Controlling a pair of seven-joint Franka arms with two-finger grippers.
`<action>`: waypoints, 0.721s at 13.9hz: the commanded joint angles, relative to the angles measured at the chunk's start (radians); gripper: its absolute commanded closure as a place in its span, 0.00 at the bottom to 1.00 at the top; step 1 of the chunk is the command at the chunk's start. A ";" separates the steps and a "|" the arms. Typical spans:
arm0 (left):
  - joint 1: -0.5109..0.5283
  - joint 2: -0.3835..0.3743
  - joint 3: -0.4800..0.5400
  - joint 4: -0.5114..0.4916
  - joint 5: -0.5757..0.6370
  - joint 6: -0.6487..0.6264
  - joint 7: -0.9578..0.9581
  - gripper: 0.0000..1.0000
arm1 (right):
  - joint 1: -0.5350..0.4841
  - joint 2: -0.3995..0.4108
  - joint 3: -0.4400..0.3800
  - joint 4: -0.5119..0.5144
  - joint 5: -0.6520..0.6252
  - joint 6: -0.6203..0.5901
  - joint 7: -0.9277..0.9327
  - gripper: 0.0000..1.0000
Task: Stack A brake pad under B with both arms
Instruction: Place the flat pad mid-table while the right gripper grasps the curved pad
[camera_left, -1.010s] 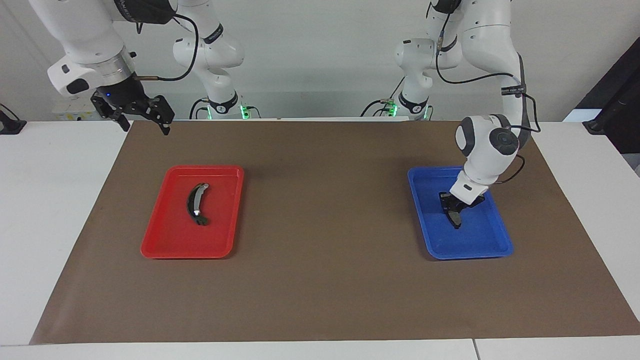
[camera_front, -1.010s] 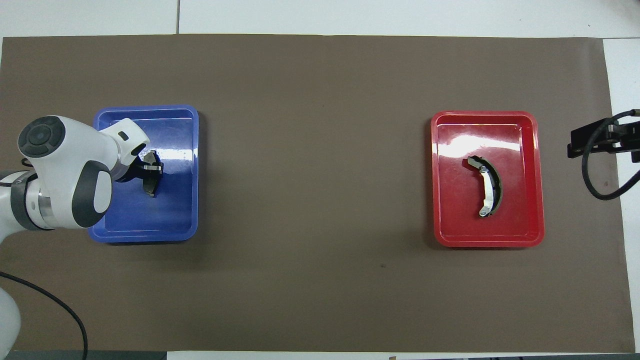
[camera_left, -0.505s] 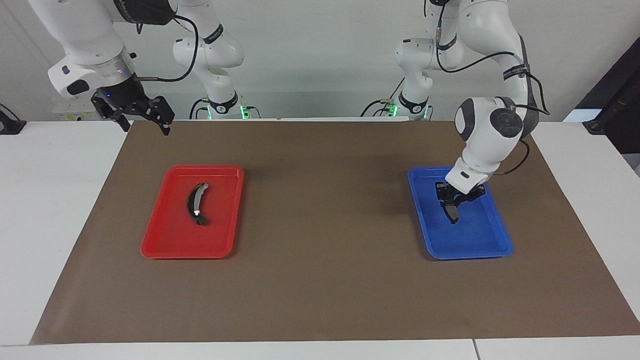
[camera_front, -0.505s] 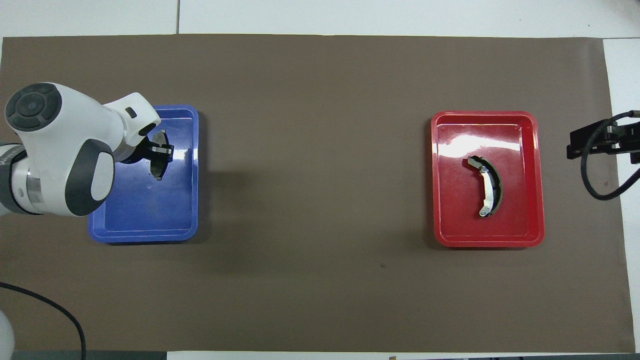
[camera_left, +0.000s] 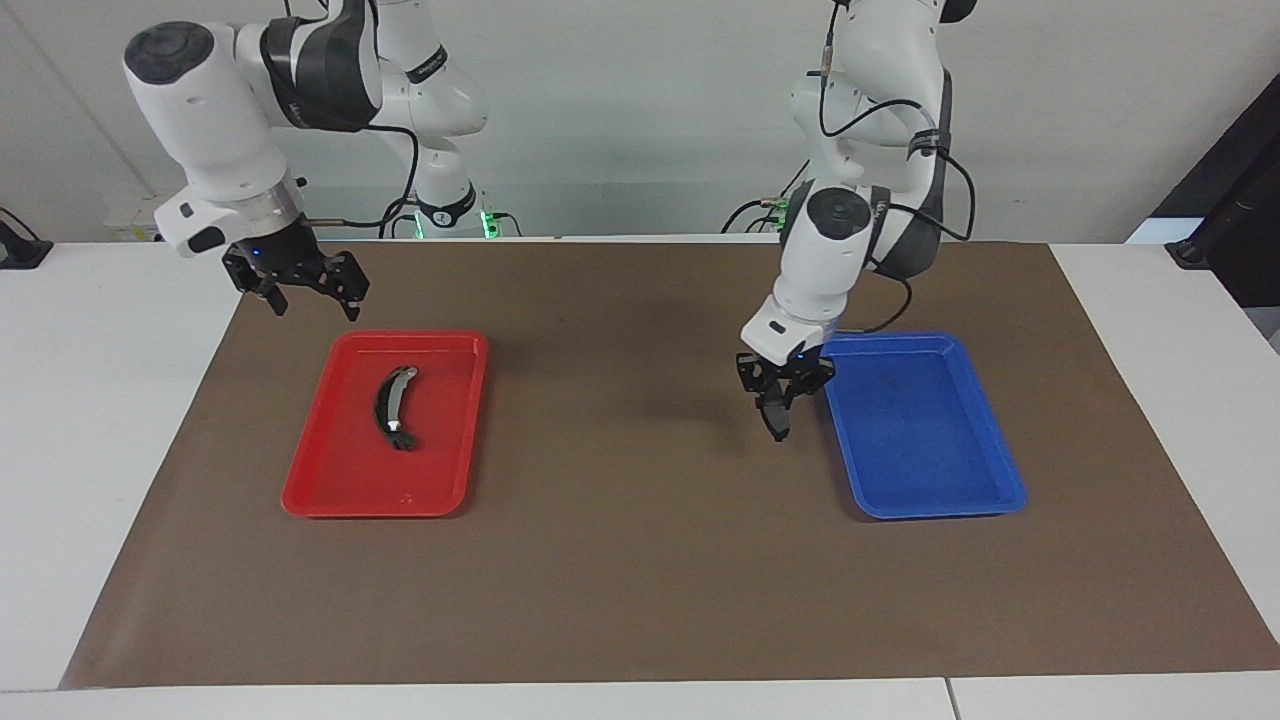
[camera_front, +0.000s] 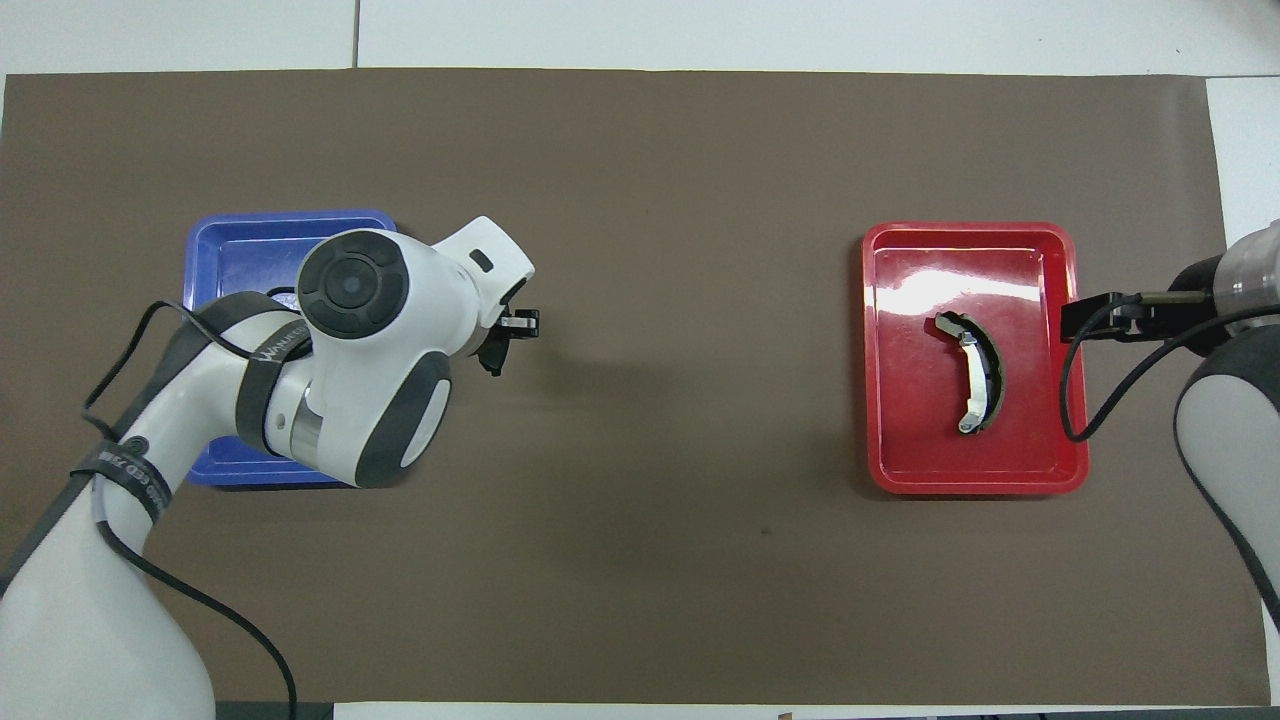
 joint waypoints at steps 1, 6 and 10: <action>-0.088 0.050 0.016 0.006 0.005 0.045 -0.067 0.99 | -0.032 0.016 0.005 -0.145 0.019 0.153 -0.127 0.00; -0.168 0.192 0.018 0.120 -0.051 0.044 -0.095 0.99 | -0.028 0.091 0.006 -0.334 0.045 0.505 -0.210 0.00; -0.173 0.200 0.016 0.112 -0.051 0.056 -0.095 0.98 | -0.029 0.146 0.006 -0.369 0.051 0.580 -0.299 0.00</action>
